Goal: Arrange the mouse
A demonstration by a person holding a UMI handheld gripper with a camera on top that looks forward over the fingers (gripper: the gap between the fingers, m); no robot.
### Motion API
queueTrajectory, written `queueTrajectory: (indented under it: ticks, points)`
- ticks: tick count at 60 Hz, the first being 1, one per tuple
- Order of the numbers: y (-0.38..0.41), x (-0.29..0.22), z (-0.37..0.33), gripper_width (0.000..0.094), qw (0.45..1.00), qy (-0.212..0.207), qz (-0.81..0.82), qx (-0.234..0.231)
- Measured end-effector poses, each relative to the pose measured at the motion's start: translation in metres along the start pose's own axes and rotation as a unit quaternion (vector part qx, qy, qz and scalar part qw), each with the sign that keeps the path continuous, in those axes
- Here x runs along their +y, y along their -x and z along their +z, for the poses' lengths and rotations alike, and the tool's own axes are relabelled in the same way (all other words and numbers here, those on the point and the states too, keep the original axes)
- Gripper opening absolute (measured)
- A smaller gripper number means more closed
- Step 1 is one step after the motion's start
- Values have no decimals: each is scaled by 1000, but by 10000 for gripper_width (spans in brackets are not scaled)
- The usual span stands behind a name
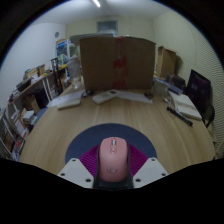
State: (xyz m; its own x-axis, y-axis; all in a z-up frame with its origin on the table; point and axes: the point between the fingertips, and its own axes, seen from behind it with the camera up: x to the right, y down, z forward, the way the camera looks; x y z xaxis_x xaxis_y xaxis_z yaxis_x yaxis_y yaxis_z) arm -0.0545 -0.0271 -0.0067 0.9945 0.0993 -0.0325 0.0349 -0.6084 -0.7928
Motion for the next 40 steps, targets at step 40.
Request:
queueTrajectory:
  ticks: [40]
  points:
    - [-55,-6,-203,645,998,6,65,5]
